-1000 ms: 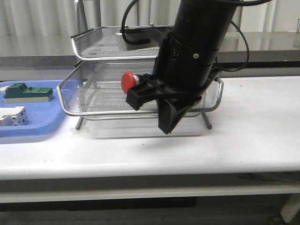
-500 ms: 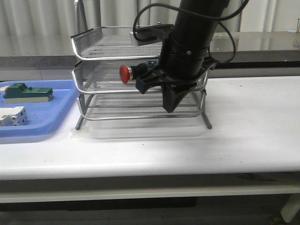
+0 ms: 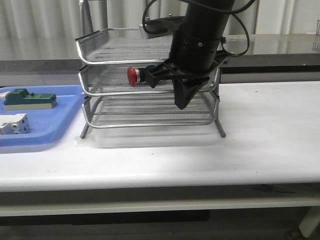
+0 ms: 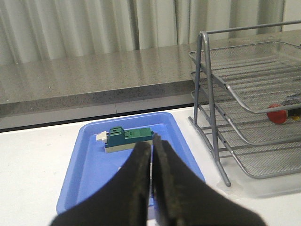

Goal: Place button on rack with both arms
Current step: 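Push the middle tray back into the rack with the right gripper, then raise and withdraw the right gripper from the rack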

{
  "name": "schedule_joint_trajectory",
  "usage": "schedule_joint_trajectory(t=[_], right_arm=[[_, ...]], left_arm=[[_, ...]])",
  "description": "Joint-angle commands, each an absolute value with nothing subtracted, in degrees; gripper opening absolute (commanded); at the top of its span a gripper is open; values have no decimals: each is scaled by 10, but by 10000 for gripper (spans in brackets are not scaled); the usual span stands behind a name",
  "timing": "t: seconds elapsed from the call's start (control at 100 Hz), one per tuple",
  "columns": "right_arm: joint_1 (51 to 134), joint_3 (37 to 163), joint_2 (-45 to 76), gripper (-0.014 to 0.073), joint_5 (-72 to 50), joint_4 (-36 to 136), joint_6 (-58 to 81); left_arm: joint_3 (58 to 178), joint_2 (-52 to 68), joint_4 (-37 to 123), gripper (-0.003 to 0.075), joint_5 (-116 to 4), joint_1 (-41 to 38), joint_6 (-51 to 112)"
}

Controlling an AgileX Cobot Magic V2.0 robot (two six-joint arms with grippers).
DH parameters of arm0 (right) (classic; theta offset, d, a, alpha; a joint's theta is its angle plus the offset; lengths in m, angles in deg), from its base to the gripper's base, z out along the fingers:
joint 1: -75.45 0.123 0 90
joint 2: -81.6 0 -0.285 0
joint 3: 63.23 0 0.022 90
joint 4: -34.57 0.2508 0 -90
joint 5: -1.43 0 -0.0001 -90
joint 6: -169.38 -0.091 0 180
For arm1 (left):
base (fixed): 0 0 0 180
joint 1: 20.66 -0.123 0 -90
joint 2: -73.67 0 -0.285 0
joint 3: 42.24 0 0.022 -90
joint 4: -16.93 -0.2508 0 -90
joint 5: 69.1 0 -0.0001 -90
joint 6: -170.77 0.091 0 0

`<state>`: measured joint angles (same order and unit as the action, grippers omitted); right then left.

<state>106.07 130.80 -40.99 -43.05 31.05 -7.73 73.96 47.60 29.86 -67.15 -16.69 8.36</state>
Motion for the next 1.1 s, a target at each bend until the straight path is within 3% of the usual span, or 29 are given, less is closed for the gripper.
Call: schedule_joint_trajectory(t=[0.0, 0.4, 0.6, 1.09], right_arm=[[1058, 1326, -368, -66, -430, 326, -70], [1057, 1324, -284, -66, -527, 333, -73], [1053, 1301, -209, -66, -518, 293, -93], [915, 1086, 41, -66, -460, 269, -126]], left_arm=[[756, 472, 304, 4, -718, -169, 80], [756, 472, 304, 4, -718, -169, 80], [756, 472, 304, 4, -718, -169, 80], [756, 472, 304, 4, -718, -169, 80]])
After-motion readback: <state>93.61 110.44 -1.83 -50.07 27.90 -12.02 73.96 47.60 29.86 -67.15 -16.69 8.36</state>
